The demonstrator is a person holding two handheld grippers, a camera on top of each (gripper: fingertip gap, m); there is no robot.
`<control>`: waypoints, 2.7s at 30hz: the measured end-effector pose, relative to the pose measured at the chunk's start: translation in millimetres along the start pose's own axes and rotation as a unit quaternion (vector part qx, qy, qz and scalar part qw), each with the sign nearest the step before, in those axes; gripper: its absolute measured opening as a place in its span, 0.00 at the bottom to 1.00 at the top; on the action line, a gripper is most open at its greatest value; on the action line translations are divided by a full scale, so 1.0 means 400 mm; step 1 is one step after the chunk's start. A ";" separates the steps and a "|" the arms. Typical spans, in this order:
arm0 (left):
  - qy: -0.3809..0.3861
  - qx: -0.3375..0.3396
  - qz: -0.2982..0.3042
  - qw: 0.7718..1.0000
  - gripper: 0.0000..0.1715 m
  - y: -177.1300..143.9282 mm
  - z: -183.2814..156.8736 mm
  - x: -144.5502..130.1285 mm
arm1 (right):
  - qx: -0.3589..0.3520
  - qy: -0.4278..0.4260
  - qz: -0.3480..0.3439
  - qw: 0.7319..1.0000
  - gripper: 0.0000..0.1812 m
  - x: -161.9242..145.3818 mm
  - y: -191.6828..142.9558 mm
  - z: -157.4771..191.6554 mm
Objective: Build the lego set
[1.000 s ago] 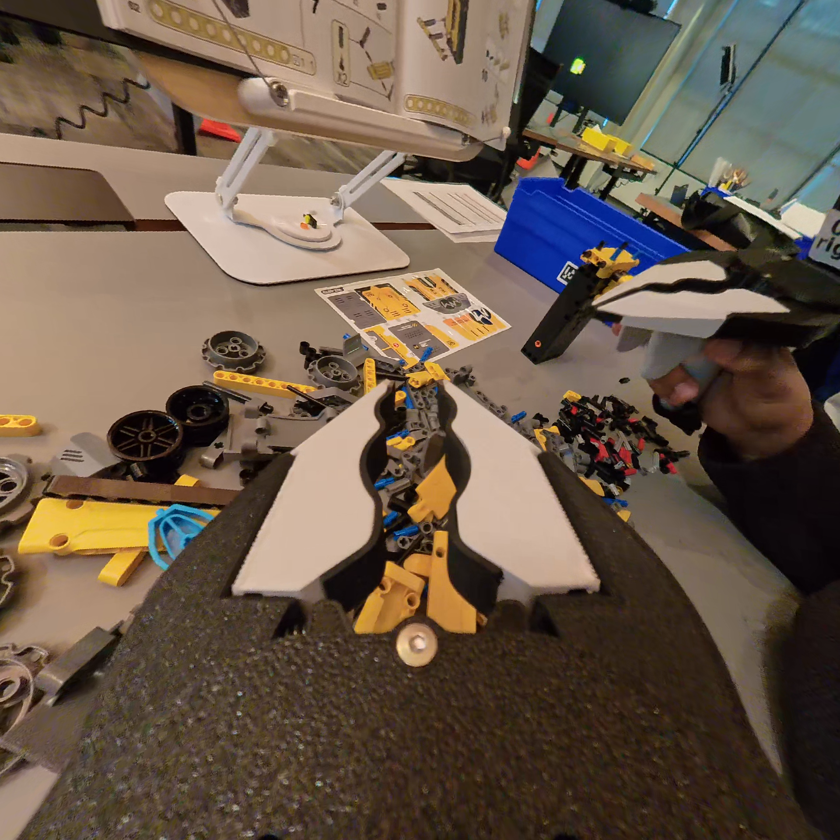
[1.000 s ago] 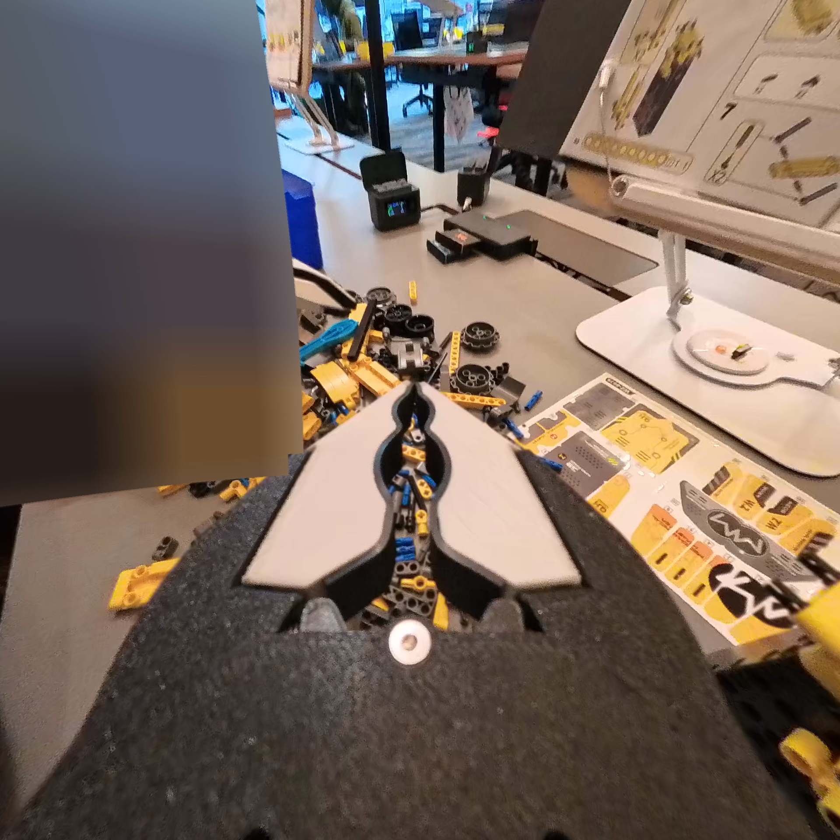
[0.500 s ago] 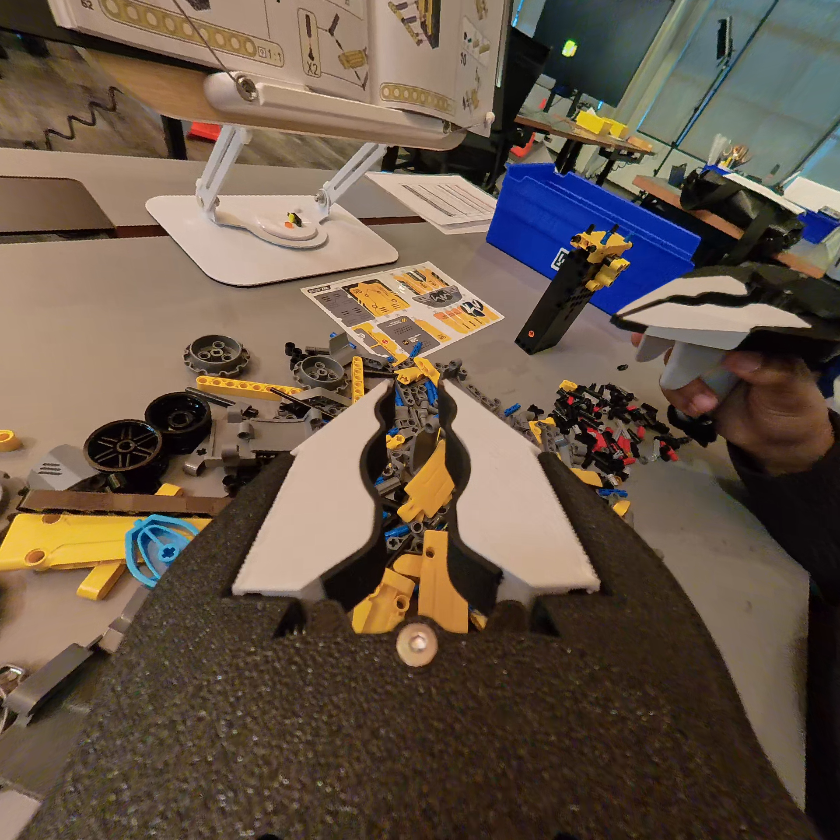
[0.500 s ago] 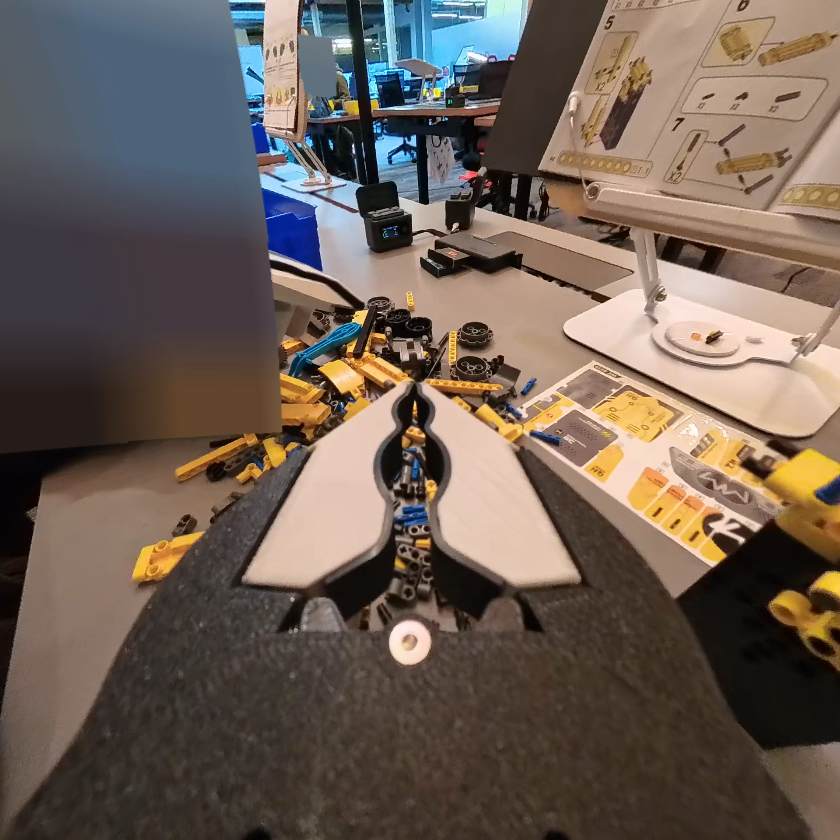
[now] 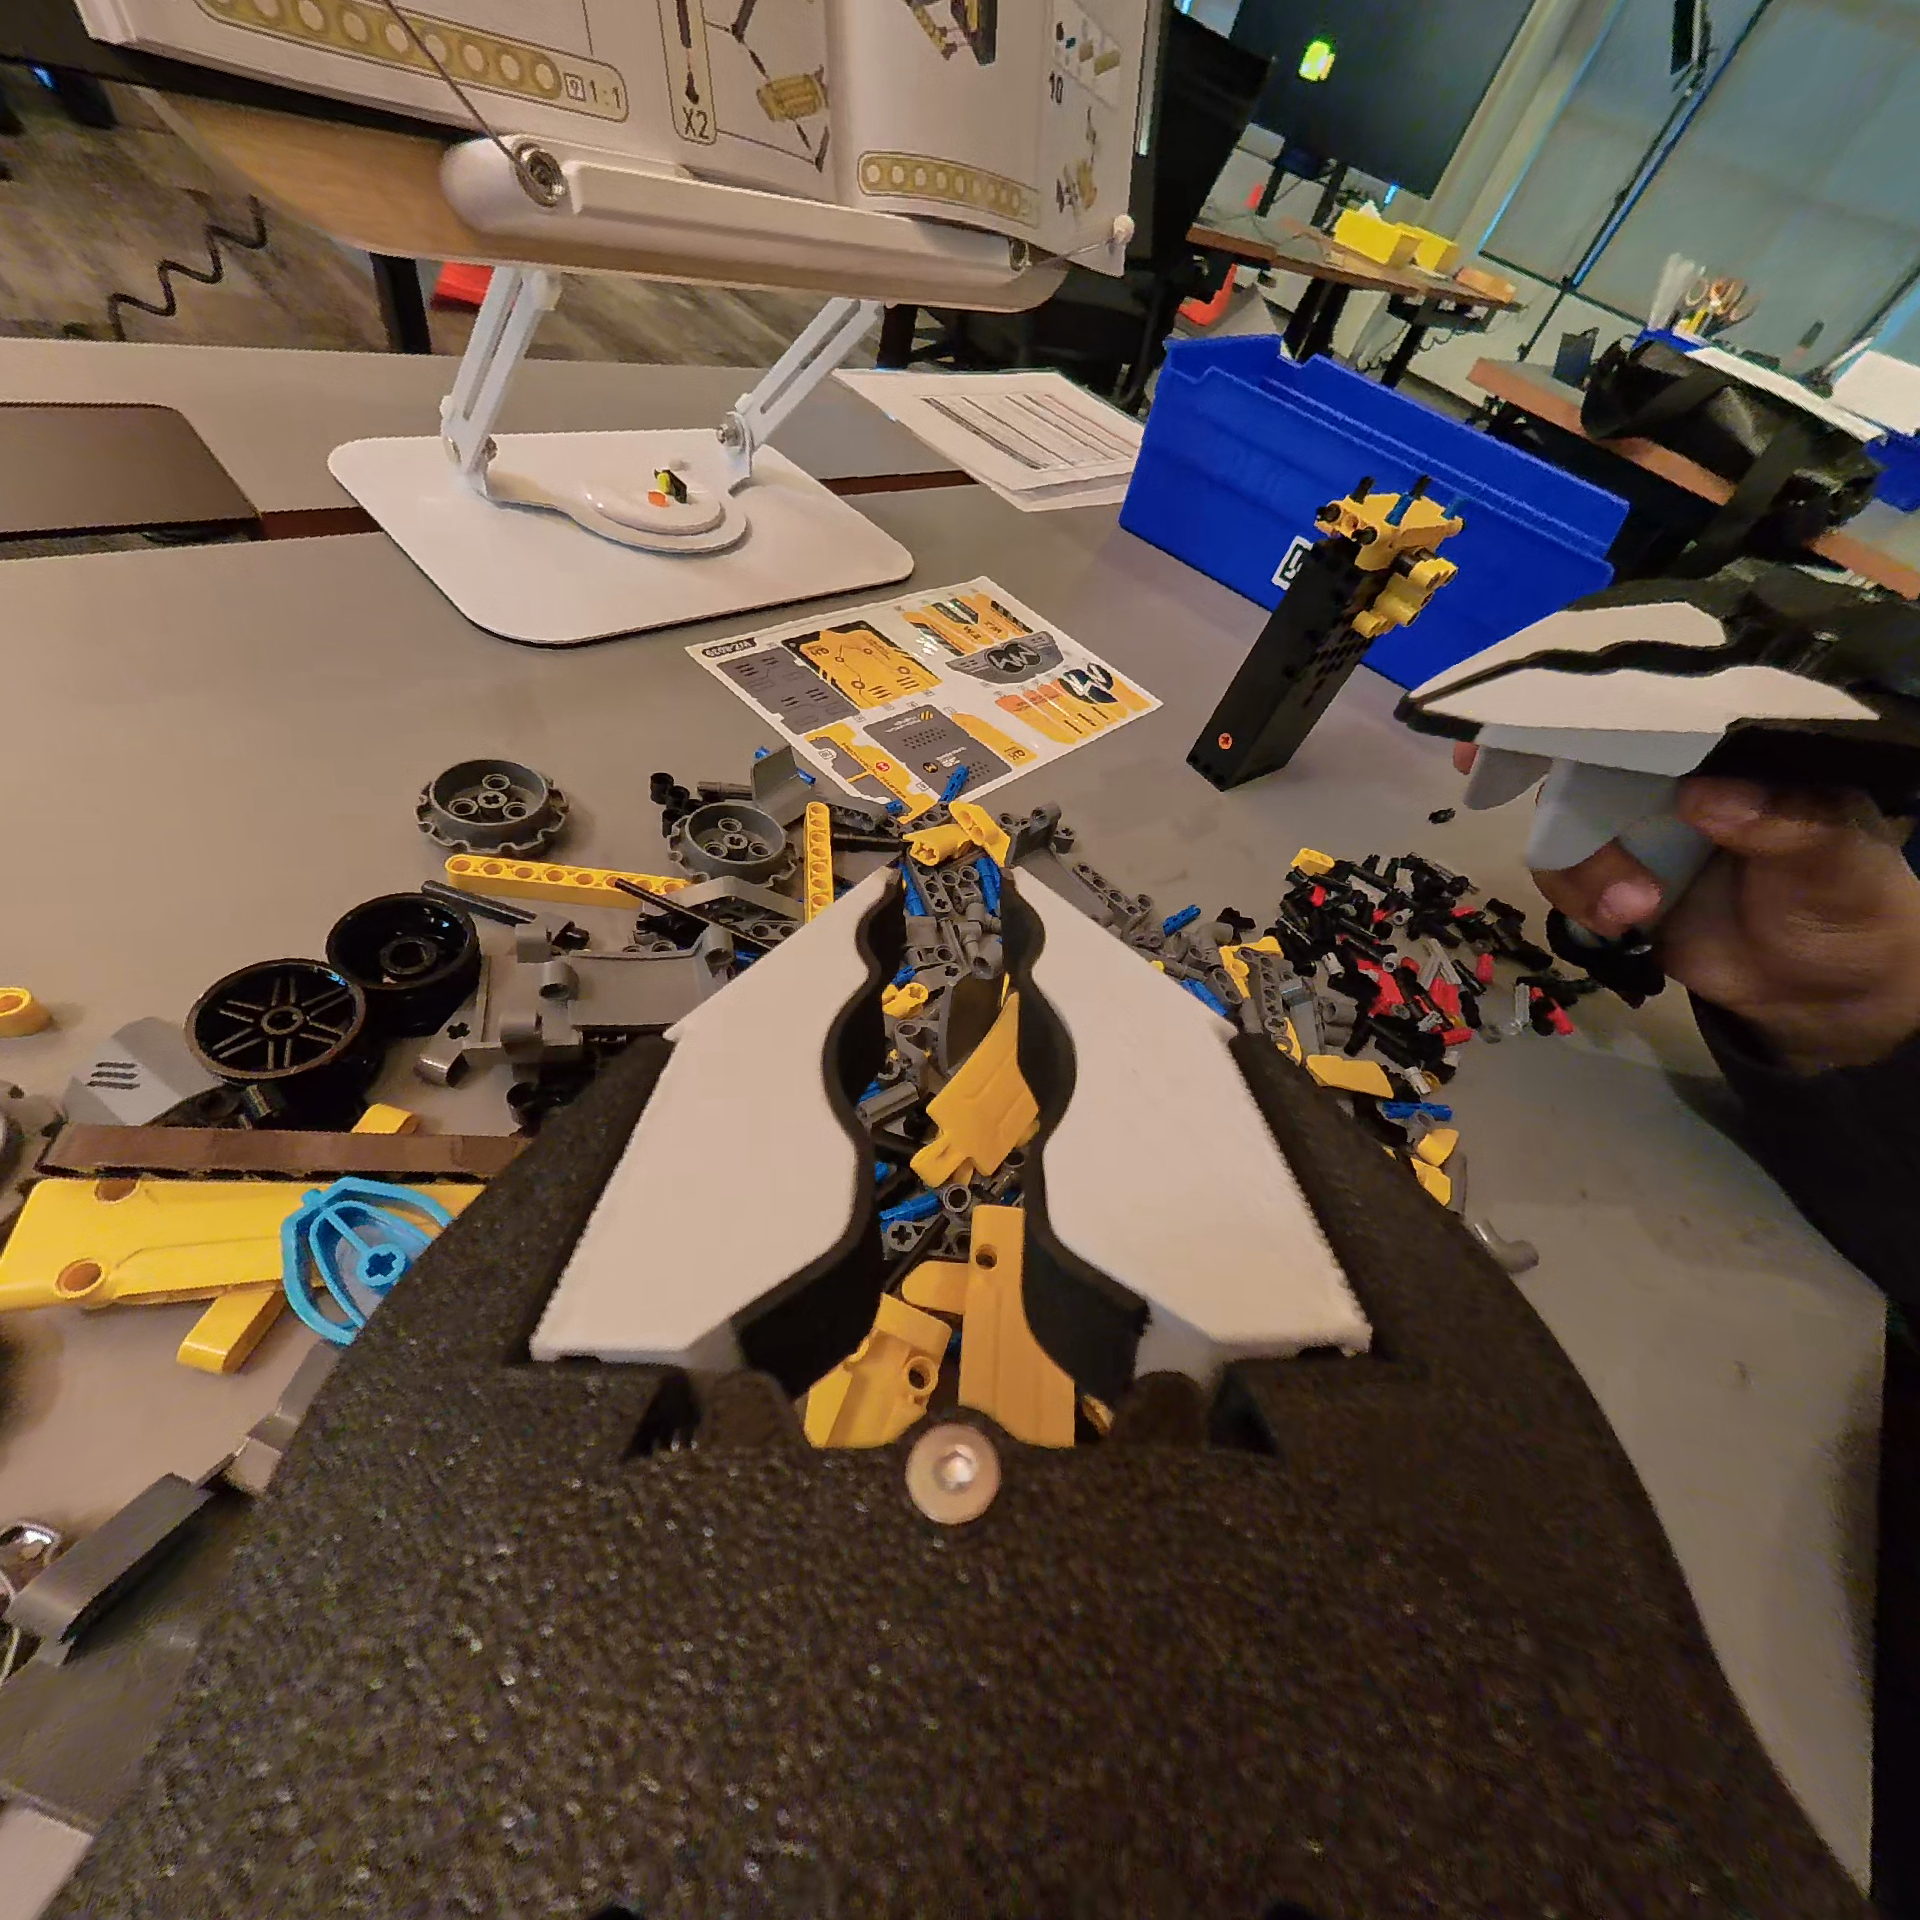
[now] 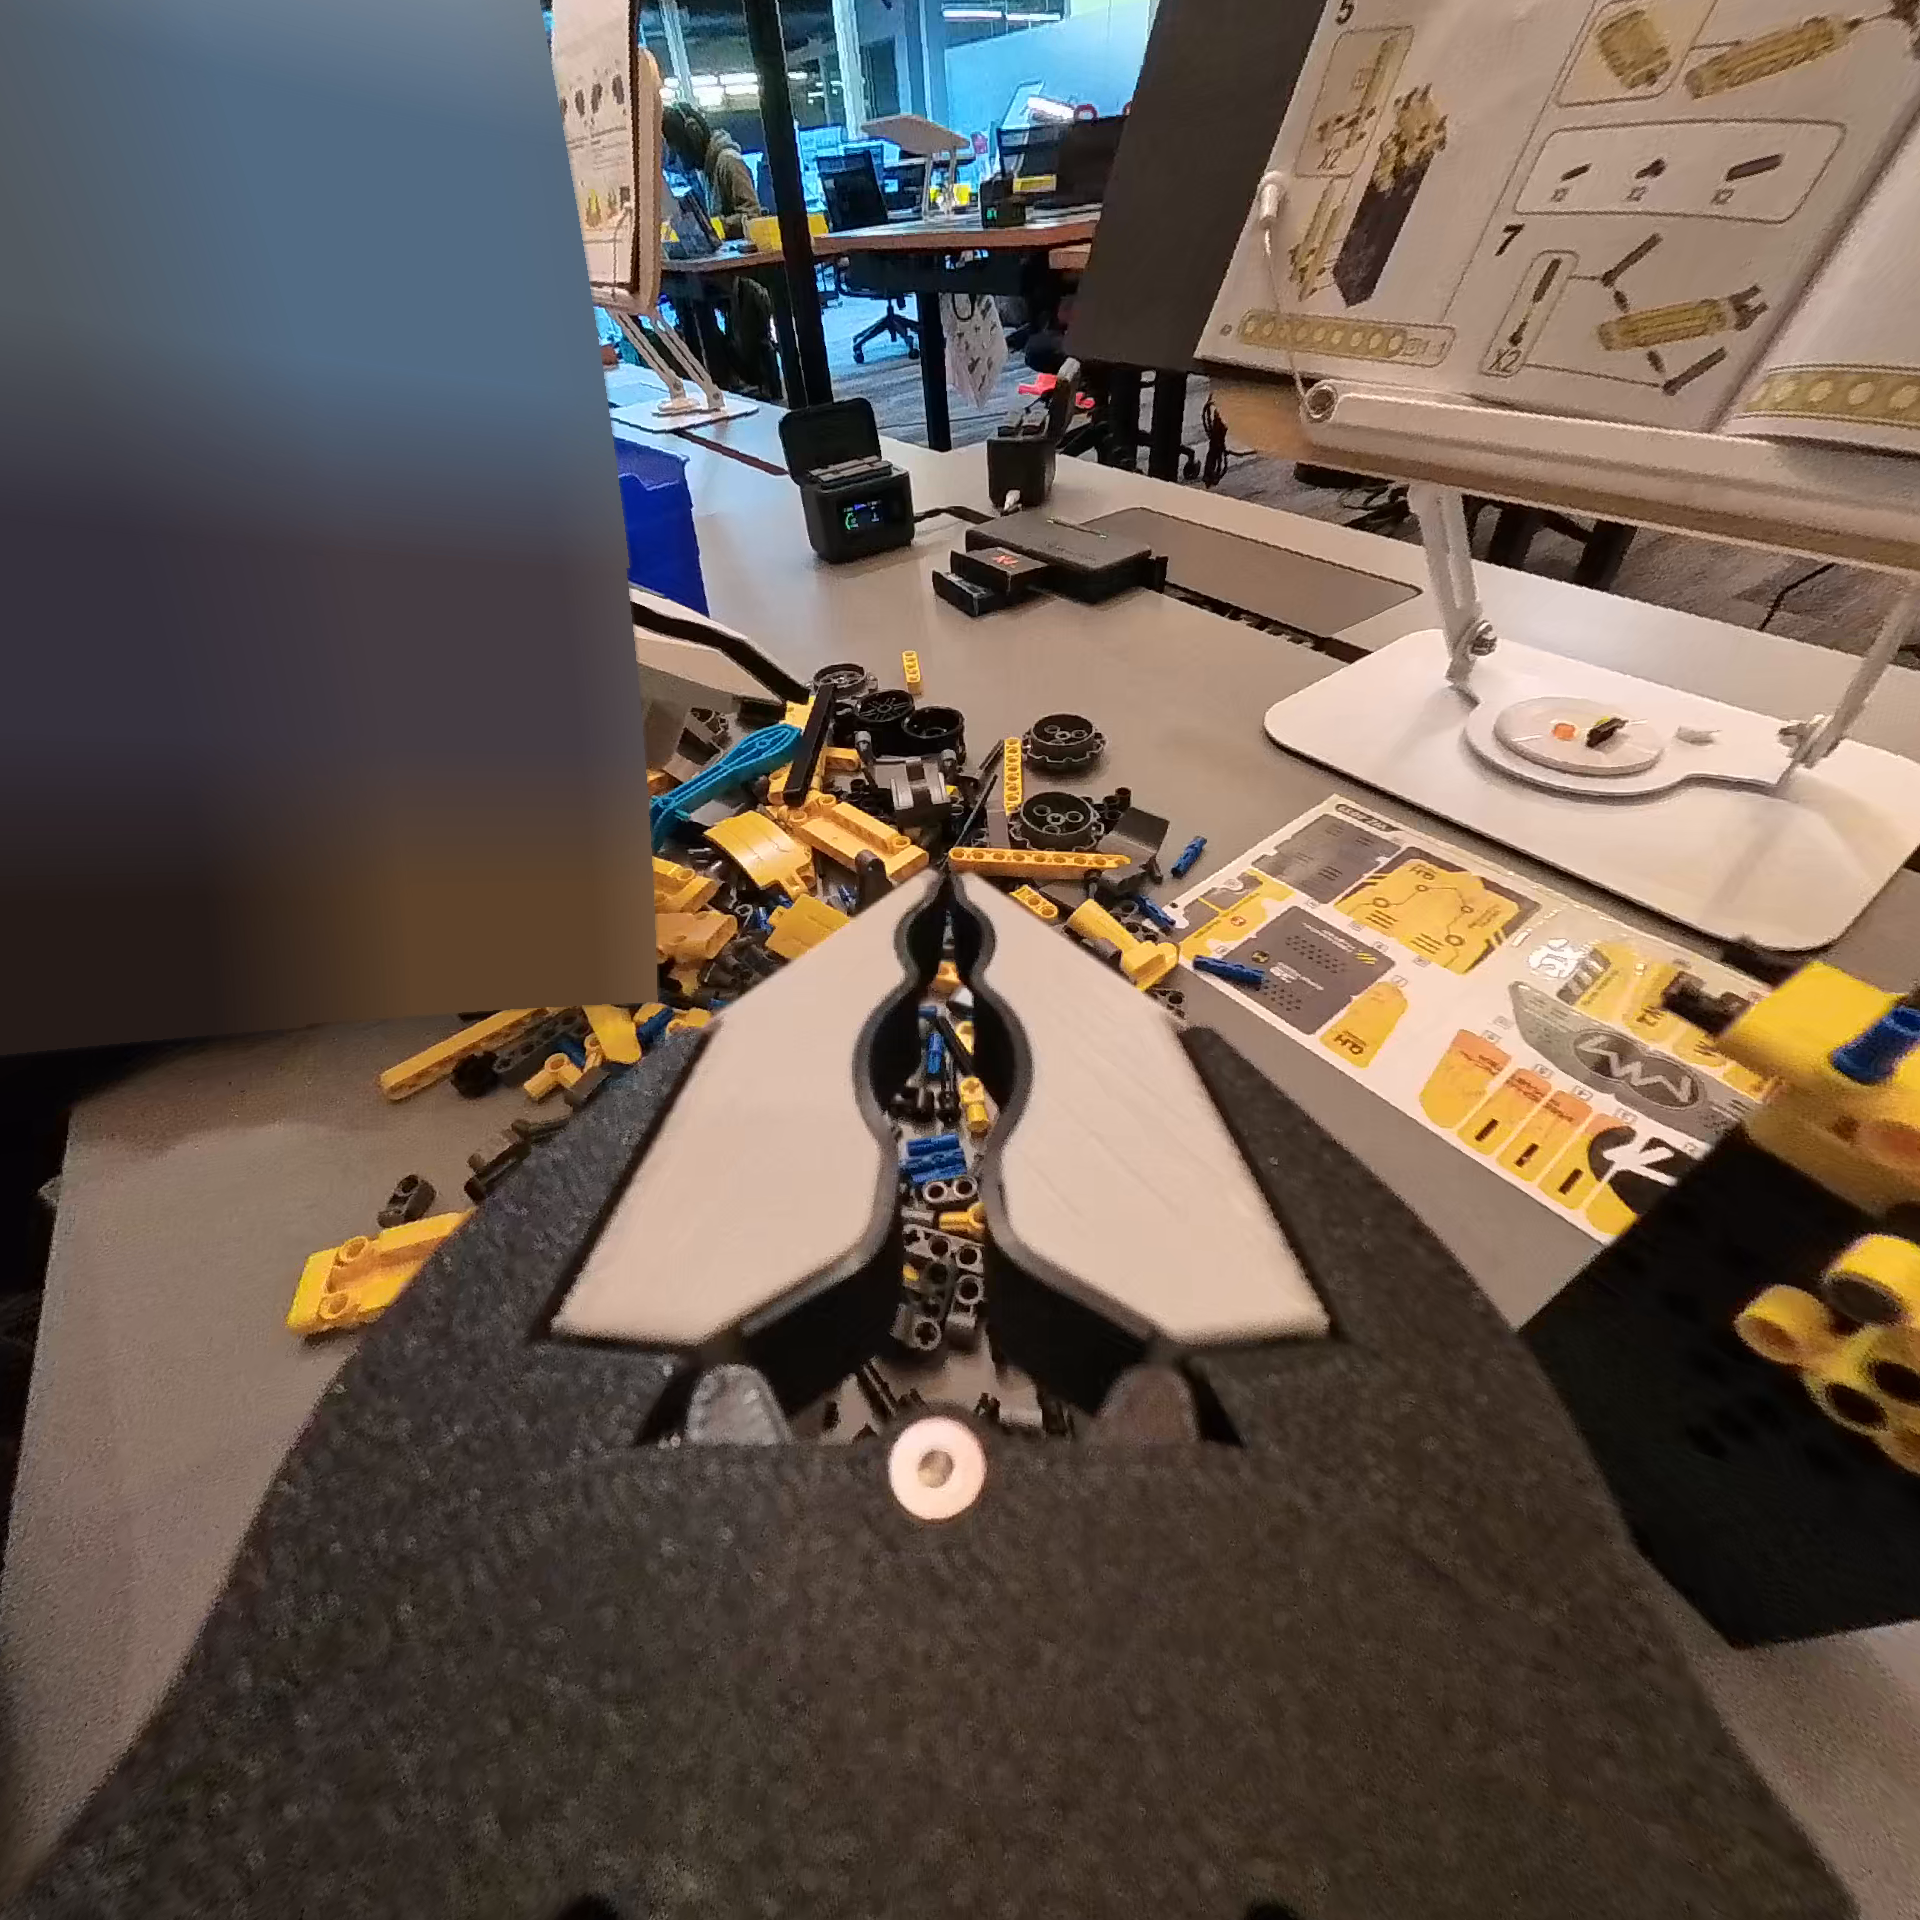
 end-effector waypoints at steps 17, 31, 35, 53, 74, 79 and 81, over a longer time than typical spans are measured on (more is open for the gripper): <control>-0.002 -0.004 0.007 1.000 0.11 0.002 -0.002 -0.005 | 0.015 0.027 0.016 0.999 0.00 -0.029 0.018 0.003; 0.036 -0.044 0.143 0.988 0.10 -0.031 -0.043 -0.074 | 0.028 0.036 0.043 0.998 0.01 -0.064 0.039 0.013; 0.097 -0.014 0.162 0.982 0.11 -0.047 -0.094 -0.123 | 0.030 0.058 0.047 0.997 0.00 -0.075 0.042 0.005; 0.084 -0.015 0.249 0.965 0.05 -0.034 -0.118 -0.195 | 0.035 0.036 0.034 0.998 0.01 -0.051 0.036 0.024; 0.050 -0.043 0.258 0.964 0.05 -0.035 -0.128 -0.200 | 0.035 0.031 0.041 0.998 0.01 -0.054 0.037 0.027; 0.057 -0.047 0.253 0.965 0.05 -0.032 -0.132 -0.194 | 0.035 0.030 0.043 0.998 0.01 -0.056 0.038 0.027; 0.053 -0.047 0.239 0.969 0.05 -0.031 -0.128 -0.179 | 0.035 0.030 0.043 0.998 0.01 -0.057 0.038 0.028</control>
Point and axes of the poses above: each gripper's, where its closed fingertips meet, y out along the fingers, x out of its top, z = x × y across the jaws, the point moved 5 cm from there along -y, back along the fingers, and after that the axes turned 12 degrees about -z, right-handed, at the moved point
